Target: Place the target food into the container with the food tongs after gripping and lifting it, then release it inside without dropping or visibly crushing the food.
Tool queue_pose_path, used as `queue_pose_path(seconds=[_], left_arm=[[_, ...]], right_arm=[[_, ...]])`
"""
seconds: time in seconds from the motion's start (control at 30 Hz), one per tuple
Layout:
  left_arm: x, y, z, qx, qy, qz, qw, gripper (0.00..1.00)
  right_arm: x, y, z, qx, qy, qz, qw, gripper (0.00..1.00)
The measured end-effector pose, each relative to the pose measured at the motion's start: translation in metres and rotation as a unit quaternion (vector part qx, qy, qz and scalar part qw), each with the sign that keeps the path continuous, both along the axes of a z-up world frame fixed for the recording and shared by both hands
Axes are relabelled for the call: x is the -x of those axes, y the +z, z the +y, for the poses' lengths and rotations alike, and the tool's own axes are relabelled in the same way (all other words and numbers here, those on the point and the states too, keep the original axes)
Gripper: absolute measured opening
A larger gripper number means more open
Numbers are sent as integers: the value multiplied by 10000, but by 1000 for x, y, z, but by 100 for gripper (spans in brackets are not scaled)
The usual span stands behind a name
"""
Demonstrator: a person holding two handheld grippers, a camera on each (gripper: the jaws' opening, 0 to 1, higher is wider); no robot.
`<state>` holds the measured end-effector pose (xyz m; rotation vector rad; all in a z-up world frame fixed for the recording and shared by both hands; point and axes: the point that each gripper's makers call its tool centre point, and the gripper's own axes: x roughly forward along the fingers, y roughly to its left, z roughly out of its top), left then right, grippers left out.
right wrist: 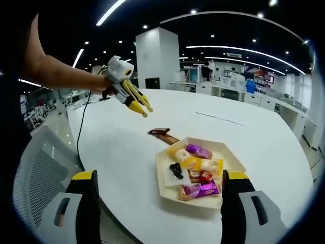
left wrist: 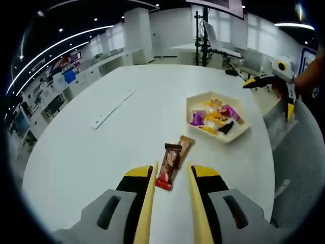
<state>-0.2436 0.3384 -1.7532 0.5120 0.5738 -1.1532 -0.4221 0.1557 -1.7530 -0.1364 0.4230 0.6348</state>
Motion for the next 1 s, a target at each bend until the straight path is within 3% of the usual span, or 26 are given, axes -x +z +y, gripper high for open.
queue_pose_path(seconds=[0.47, 1.0], left_arm=[[-12, -15, 0, 185, -81, -42, 9998, 27], [-26, -51, 0, 178, -323, 65, 9993, 27]], right_arm=[[0, -3, 0, 36, -16, 72, 10000, 99], [2, -11, 0, 120, 9, 249, 9996, 99]])
